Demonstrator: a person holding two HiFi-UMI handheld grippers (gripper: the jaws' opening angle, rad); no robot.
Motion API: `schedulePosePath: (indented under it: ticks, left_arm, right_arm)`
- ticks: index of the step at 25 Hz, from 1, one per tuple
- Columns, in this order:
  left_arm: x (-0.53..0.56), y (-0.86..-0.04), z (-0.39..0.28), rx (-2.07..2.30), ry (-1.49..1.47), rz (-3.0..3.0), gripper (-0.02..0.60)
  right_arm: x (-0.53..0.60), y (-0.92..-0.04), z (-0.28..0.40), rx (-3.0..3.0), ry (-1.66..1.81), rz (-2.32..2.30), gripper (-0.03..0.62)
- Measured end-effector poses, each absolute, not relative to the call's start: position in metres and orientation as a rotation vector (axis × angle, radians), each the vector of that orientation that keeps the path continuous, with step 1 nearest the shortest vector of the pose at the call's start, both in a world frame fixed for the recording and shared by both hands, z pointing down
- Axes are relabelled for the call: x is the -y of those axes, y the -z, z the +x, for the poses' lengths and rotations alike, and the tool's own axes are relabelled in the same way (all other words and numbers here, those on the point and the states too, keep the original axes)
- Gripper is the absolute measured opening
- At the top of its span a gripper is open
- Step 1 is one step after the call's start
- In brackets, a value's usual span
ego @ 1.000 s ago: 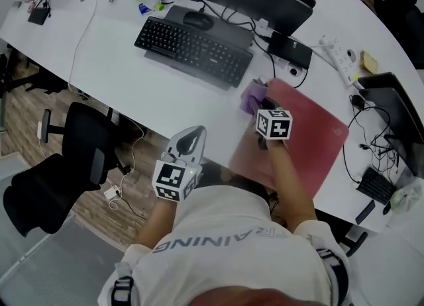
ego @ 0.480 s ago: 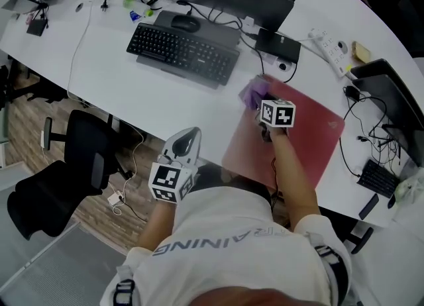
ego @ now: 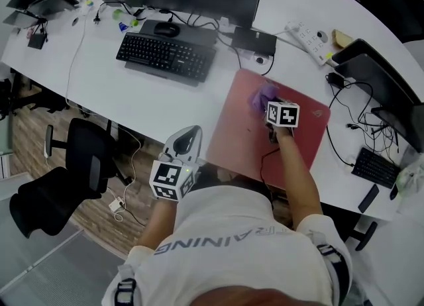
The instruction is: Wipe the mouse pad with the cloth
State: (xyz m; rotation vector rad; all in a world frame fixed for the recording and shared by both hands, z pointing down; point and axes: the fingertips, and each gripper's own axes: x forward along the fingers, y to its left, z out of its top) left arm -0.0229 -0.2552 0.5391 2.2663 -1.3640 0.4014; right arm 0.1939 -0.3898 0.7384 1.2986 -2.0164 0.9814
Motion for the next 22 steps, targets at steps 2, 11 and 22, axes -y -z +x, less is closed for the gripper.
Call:
schedulePosePath:
  ticks: [2, 11, 22]
  left_arm:
    - [0.251, -0.537, -0.006, 1.352, -0.397, 2.276, 0.032]
    - [0.228, -0.533, 0.091, 1.239, -0.408, 2.343, 0.032]
    - [0.194, -0.535, 0.183, 1.105, -0.453, 2.401, 0.032]
  right_arm:
    - [0.383, -0.739, 0.222, 1.992, -0.986, 1.335, 0.101]
    - [0.344, -0.737, 0.362, 1.905, -1.038, 1.519, 0.101]
    - [0.277, -0.74, 0.498, 1.76, -1.068, 1.725, 0.102]
